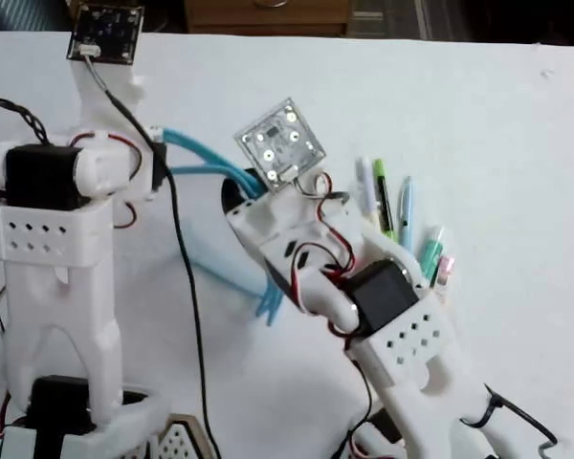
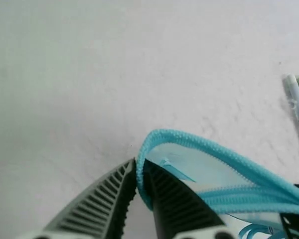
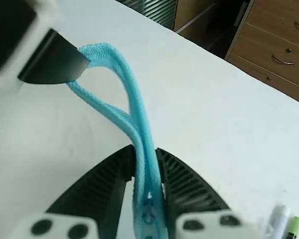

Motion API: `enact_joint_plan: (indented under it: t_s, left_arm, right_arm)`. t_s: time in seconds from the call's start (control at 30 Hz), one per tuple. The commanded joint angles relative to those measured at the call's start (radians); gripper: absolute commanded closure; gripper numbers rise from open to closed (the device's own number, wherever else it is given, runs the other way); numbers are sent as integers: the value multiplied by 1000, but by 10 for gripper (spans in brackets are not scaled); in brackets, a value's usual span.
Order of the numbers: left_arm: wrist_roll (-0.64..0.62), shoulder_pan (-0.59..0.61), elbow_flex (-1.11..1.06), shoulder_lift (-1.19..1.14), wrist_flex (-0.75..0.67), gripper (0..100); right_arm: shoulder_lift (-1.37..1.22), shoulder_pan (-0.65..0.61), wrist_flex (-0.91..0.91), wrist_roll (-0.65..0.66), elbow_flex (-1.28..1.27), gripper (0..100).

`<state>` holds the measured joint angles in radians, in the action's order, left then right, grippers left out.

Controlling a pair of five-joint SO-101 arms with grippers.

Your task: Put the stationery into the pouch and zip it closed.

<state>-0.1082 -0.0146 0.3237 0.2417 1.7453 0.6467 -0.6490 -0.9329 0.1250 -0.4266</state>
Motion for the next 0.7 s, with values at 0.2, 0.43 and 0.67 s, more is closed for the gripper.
enact_joint_plan:
  t_s: [0.2, 0.43, 0.67]
  left_arm:
    - [-74, -24, -35, -39, -14, 978]
    - [-146, -7, -35, -41, -71, 978]
    - [-147, 4, -35, -51, -75, 978]
  right_arm:
    - [42, 111, -183, 17, 48, 563]
    - [326, 88, -426, 84, 49, 527]
    - [386, 458, -576, 78, 49, 527]
